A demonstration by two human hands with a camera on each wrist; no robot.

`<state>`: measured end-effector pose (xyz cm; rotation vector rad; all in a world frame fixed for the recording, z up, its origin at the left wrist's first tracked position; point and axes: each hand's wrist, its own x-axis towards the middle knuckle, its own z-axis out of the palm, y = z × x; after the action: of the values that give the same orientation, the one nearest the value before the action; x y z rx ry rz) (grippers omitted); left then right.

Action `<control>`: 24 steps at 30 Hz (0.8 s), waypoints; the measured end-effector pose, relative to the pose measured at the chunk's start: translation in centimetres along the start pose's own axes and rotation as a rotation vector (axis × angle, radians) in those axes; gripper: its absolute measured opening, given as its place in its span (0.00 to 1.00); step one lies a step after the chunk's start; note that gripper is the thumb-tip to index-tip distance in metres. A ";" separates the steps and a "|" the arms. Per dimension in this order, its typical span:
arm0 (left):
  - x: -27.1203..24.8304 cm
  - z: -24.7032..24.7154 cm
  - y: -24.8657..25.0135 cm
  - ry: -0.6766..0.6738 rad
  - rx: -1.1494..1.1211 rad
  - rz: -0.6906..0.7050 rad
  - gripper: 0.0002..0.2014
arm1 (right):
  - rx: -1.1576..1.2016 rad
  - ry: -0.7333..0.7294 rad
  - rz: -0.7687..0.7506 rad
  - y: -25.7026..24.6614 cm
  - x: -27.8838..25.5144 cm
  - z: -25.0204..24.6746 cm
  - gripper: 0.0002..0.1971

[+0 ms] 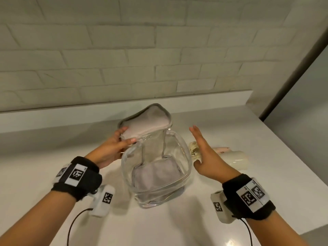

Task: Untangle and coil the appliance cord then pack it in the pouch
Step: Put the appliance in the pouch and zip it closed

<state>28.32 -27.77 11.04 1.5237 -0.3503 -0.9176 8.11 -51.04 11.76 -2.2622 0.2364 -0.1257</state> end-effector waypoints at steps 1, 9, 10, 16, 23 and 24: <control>-0.1 -0.4 -0.1 -0.042 -0.008 0.012 0.49 | -0.112 -0.061 0.087 0.9 0.5 -1.1 0.49; 0.3 -0.7 -0.6 -0.066 0.002 0.025 0.69 | -0.882 -0.542 0.471 8.5 5.2 -3.6 0.68; 0.3 -0.6 -0.6 -0.065 0.000 0.024 0.69 | -0.867 -0.578 0.506 8.9 5.4 -3.7 0.70; 0.2 -0.6 -0.4 -0.065 0.010 0.028 0.69 | -0.947 -0.578 0.442 9.7 5.1 -3.6 0.57; 0.1 -0.5 -0.4 -0.058 0.013 0.029 0.70 | -0.798 -0.397 0.399 9.6 4.1 -4.0 0.50; 0.1 -0.5 -0.4 -0.058 0.012 0.025 0.70 | -0.735 -0.353 0.395 9.4 4.0 -4.3 0.49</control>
<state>28.62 -27.46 10.59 1.5033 -0.4164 -0.9429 10.09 -61.07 7.36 -2.8386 0.6078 0.6633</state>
